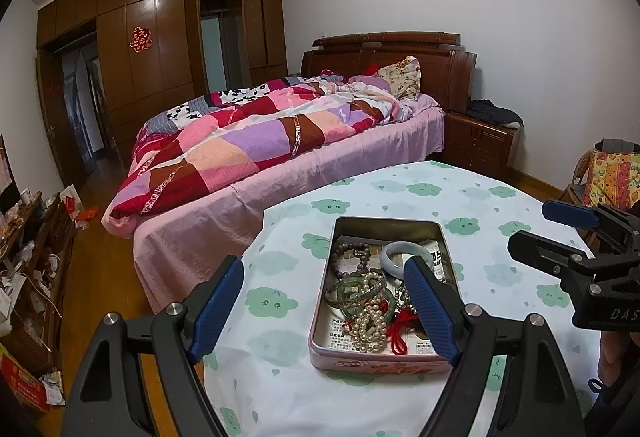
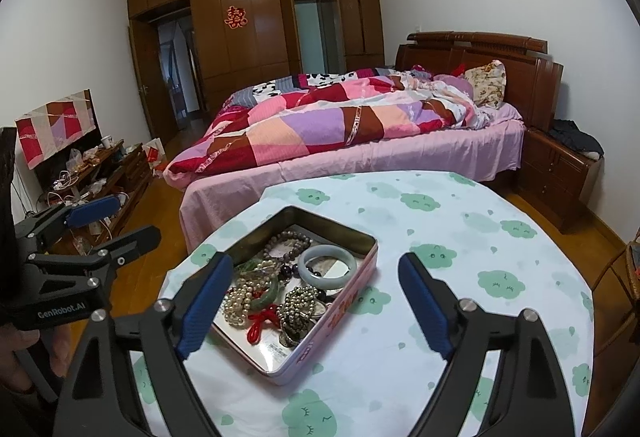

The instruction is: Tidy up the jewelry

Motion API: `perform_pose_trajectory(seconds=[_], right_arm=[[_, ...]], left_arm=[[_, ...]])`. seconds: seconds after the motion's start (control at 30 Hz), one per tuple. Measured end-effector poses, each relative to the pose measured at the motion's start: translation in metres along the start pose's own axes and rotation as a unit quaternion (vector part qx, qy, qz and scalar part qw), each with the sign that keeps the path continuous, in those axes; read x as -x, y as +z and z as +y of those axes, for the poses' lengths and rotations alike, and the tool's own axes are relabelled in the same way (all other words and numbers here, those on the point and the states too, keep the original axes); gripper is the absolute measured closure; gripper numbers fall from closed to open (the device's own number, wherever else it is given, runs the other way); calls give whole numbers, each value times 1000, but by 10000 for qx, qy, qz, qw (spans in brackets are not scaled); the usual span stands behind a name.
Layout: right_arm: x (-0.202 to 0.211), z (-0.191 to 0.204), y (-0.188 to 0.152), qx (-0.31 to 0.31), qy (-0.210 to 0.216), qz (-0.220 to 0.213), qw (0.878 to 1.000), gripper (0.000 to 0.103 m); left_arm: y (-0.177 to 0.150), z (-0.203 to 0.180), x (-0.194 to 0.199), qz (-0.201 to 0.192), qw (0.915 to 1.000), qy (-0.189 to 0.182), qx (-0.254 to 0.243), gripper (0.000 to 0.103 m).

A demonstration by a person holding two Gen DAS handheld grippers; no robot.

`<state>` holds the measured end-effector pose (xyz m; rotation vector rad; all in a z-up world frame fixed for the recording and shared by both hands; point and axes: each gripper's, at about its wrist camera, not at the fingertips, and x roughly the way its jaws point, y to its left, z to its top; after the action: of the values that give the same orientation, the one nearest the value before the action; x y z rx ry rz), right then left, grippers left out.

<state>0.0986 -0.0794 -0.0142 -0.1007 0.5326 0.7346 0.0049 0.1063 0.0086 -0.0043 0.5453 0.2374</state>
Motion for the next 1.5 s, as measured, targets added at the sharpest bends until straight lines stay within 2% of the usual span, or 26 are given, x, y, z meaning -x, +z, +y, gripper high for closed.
perform_pose_trajectory(seconds=[0.87,1.33,1.5], right_arm=[[-1,-1,-2,24,-4,-20,10000,14],[0,-1,-2,24,-13,-26,10000,13],[0,-2,-2,29,-12,-27,10000,13]], left_arm=[[0,-1,1,-52,10000,18,53,21],[1,-1,-3,18,9995,-180,259,20],[1,-2,-2,-49,9998,5,188,11]])
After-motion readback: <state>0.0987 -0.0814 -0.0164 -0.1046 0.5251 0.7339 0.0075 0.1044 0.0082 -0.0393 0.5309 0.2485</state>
